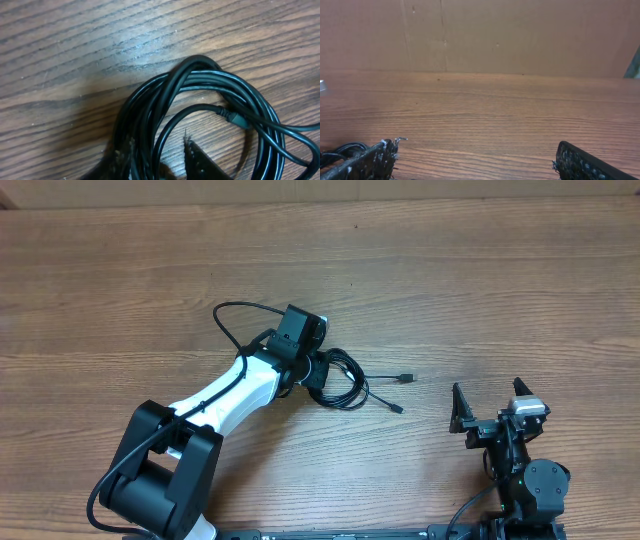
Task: Untangle cables
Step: 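Lower the left gripper and grasp the black cable coil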
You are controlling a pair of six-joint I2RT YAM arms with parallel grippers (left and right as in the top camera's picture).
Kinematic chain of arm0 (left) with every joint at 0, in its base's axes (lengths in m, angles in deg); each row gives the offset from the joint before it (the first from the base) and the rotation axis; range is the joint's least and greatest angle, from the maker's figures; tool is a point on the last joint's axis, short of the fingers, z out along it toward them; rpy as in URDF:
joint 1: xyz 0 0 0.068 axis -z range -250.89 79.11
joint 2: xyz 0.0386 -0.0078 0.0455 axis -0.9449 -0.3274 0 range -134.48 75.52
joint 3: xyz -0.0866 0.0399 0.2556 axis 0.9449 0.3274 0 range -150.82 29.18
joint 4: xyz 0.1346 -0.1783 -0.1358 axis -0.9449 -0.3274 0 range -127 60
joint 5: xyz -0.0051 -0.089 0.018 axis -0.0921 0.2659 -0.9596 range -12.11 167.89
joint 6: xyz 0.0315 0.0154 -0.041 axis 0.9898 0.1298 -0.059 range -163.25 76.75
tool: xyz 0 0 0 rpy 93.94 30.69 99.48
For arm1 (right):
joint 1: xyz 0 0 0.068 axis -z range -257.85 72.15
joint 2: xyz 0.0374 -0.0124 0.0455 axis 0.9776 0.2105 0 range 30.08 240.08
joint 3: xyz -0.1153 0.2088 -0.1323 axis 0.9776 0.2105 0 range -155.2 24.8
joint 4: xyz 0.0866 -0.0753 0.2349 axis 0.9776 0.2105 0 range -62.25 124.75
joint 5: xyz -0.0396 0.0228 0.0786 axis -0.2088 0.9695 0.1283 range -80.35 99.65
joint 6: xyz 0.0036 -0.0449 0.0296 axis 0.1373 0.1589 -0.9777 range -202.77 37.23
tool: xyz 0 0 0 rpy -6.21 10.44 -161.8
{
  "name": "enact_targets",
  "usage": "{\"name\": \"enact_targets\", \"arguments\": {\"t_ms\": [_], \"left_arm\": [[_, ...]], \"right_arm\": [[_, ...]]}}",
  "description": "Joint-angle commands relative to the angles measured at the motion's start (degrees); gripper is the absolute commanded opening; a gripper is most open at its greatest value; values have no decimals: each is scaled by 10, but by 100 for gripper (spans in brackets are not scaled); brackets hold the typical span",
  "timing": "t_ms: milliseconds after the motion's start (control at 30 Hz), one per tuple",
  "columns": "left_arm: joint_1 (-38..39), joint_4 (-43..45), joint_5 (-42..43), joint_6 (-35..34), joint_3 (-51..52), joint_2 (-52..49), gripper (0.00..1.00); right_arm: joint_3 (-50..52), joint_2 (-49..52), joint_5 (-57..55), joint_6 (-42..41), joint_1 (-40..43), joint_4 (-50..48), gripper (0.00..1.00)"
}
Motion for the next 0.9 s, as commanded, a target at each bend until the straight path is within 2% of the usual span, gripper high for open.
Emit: {"name": "enact_targets", "arguments": {"t_ms": [0,100,233,367,433,867], "left_arm": [[1,-12,4,-3,-14,-5,19],[1,-37,4,-17,-14,-4,5],[1,-83,3,-90,-15,4,4],[0,-137,4,-221,-28,13,4],[0,-152,4,-263,-32,13,4],[0,-145,-26,-264,-32,13,4]], "right_arm": [[4,-5,-6,1,3,-3,100],[4,-5,-6,1,3,-3,100],[4,-5,-6,1,3,-3,100],[4,-5,-6,1,3,-3,100],[4,-5,-6,1,3,-3,100],[4,-5,-6,1,3,-3,100]]}}
